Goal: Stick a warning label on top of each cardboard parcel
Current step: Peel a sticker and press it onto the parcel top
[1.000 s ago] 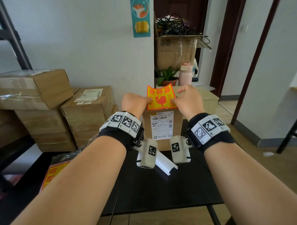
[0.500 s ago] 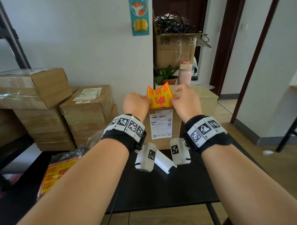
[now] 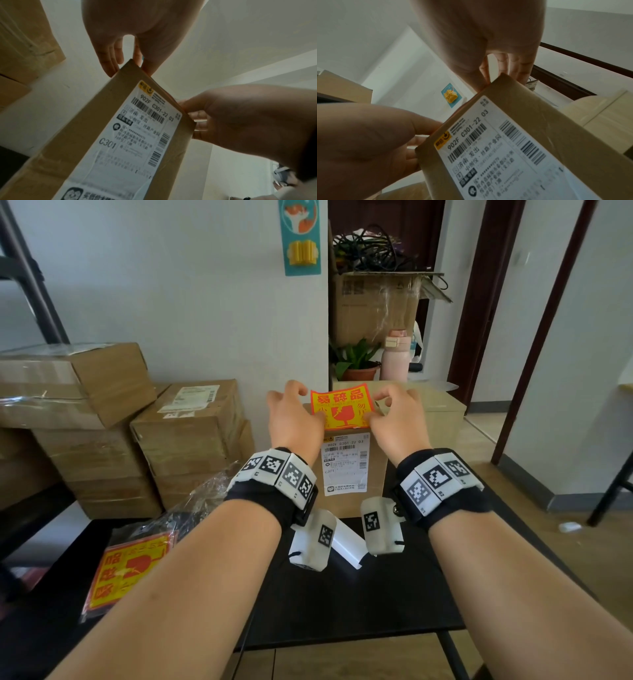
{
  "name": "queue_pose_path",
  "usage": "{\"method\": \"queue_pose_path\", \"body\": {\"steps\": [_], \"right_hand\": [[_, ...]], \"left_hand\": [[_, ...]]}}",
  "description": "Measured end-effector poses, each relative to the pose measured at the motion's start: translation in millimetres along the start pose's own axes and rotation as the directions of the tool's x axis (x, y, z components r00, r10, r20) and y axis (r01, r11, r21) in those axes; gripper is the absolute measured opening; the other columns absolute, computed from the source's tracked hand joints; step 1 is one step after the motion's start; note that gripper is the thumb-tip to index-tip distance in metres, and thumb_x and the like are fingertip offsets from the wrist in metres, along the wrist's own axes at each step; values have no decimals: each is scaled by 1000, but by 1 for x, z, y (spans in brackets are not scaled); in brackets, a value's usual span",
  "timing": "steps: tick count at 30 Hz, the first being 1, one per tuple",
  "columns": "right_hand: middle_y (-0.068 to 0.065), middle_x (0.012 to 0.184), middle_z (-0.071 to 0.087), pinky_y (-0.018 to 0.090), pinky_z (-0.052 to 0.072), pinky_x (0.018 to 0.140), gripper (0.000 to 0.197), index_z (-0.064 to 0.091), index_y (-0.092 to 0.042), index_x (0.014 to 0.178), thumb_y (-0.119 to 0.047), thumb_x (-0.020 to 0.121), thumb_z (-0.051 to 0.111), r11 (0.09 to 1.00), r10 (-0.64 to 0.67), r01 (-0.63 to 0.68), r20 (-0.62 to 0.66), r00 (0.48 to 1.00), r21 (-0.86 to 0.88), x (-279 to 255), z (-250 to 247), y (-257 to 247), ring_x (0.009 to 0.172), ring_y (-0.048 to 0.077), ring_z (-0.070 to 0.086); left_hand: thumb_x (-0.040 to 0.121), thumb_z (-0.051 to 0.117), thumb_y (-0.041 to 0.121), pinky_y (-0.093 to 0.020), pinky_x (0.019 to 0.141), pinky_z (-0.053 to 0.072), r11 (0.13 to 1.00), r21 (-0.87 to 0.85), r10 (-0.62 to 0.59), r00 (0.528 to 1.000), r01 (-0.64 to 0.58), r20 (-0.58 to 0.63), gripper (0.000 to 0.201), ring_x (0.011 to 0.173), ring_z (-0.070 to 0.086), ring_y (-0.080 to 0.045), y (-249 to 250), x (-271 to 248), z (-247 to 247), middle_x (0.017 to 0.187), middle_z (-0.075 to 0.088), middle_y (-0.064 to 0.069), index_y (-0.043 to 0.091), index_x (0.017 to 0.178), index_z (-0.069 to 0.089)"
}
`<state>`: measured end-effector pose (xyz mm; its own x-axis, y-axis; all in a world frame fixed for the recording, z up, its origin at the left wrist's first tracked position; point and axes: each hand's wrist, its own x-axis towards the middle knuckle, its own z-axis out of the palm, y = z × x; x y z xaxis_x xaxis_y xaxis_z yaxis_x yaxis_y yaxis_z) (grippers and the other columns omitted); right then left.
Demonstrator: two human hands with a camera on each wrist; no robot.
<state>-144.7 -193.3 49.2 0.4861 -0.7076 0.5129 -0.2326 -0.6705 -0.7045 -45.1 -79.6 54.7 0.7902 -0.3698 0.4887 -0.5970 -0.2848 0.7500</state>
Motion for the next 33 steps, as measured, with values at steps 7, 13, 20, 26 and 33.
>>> {"method": "queue_pose_path", "body": {"steps": [7, 13, 20, 26, 33], "right_hand": [[3, 131, 58, 42, 39, 105, 44, 66, -20, 122, -2, 85, 50, 974, -180, 189, 78, 980, -122, -1, 5, -3, 125, 24, 48], [1, 123, 65, 44, 48, 97, 40, 68, -29, 117, -15, 93, 40, 995, -38, 57, 235, 971, -76, 4, 6, -1, 110, 21, 59], [-2, 108, 69, 41, 53, 85, 34, 71, -29, 107, -25, 97, 39, 994, 29, -10, 172, 985, -106, 7, 4, -3, 95, 19, 62], [2, 111, 64, 45, 51, 91, 30, 64, -32, 108, -26, 86, 46, 984, 74, -19, 306, 949, -180, 24, 10, -19, 104, 24, 58], [7, 135, 56, 45, 46, 101, 46, 55, -30, 135, -23, 98, 29, 979, 63, 22, 401, 914, -203, 30, 17, -15, 117, 25, 54]], "left_hand": [[88, 43, 7, -38, 96, 27, 862, 383, 265, 939, -333, 219, 43, 119, 42, -23, 9, 1, 2, 125, 60, 4, 28, 119, 65], [93, 34, 13, -46, 108, 26, 901, 352, 136, 936, -253, 324, 48, 125, 42, -20, 2, 3, 3, 130, 57, 4, 33, 132, 53], [97, 36, 13, -32, 96, 38, 941, 235, 153, 927, -243, 343, 35, 119, 42, -23, -2, 11, 9, 122, 57, -6, 14, 126, 57], [96, 42, 26, -36, 98, 38, 939, 259, 121, 924, -225, 364, 25, 118, 40, -24, -2, 19, 10, 112, 56, -4, 15, 112, 59], [86, 43, 37, -47, 90, 49, 978, 183, 12, 898, -103, 440, 20, 97, 54, -24, -3, 27, 12, 107, 53, -4, 27, 103, 45]]}}
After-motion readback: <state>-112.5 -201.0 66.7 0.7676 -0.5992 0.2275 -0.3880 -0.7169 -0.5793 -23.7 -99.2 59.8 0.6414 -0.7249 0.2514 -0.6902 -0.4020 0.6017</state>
